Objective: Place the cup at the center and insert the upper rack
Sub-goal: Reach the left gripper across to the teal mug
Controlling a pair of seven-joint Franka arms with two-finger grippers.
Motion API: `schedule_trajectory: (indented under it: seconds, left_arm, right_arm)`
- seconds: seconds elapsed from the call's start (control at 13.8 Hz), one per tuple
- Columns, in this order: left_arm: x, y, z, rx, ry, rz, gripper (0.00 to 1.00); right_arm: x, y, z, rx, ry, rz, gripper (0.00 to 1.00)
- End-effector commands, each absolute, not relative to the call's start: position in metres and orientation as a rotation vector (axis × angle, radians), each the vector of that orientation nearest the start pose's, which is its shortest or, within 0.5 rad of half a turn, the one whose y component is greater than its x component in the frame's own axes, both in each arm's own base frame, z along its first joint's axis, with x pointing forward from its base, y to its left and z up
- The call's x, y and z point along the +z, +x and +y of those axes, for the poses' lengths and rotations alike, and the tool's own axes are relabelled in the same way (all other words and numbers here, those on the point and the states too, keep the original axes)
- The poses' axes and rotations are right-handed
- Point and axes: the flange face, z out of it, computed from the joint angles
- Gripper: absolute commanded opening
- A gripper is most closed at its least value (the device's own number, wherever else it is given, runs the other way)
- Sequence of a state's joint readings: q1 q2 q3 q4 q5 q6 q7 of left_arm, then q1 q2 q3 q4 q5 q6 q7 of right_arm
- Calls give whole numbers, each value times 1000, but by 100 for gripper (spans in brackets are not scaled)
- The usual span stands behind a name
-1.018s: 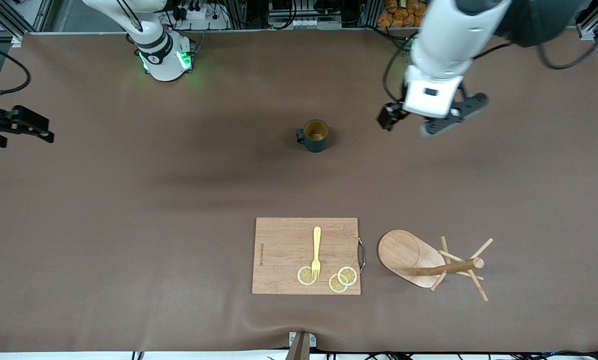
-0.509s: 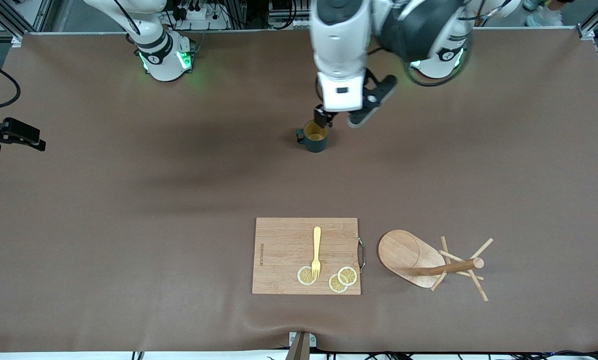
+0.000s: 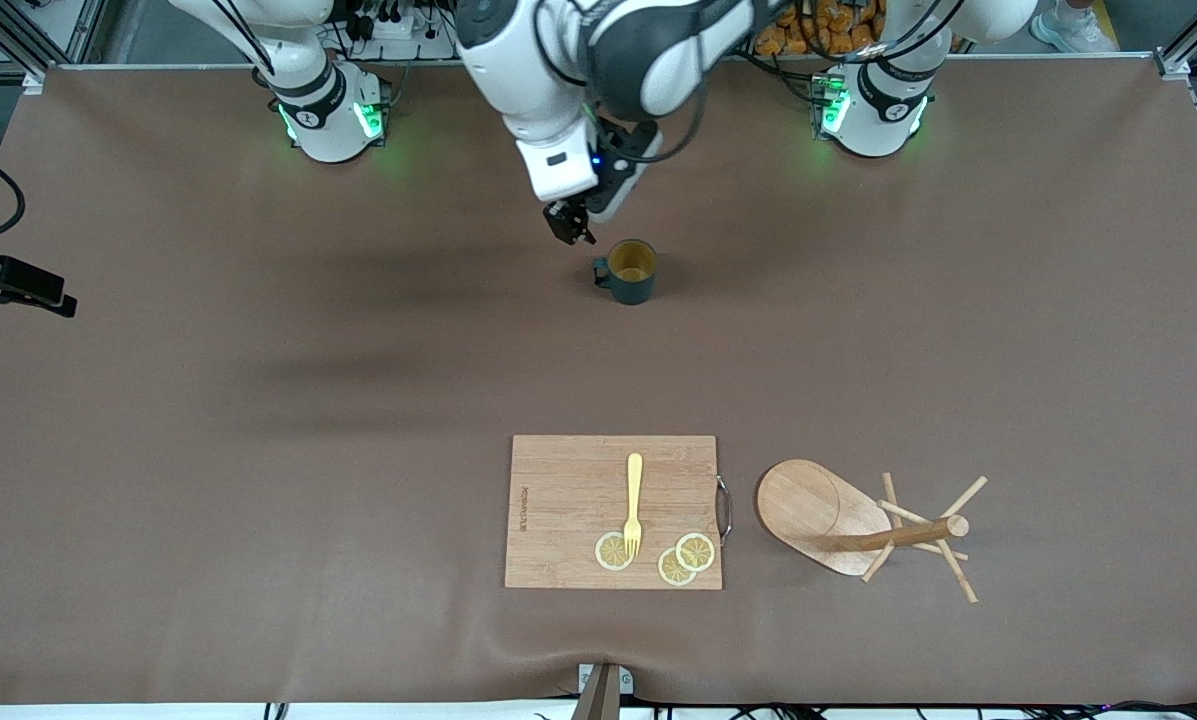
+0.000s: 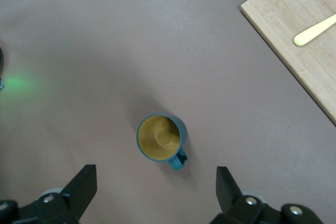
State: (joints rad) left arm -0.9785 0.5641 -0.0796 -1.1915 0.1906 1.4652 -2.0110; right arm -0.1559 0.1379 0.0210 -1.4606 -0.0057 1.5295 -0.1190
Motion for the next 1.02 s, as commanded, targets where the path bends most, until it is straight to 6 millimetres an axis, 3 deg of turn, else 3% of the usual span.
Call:
schedule_trajectory:
  seconds: [0.0, 0.36, 0.73, 0.8, 0.95]
  left_arm:
    - [417, 359, -614, -326, -2441, -1355, 100]
    - [349, 335, -648, -485, -2373, -1375, 100]
    - [245, 319, -666, -664, -2279, -1396, 100]
    - [231, 319, -666, -668, -2261, -1400, 100]
    - [221, 317, -665, -673, -2244, -1407, 100]
  right_arm:
    - [596, 584, -72, 102, -3129, 87, 100]
    - [598, 585, -65, 104, -3138, 69, 100]
    - [599, 586, -57, 94, -3144, 52, 100]
    - [599, 587, -56, 94, -3144, 50, 100]
    - [598, 588, -52, 89, -3143, 42, 100]
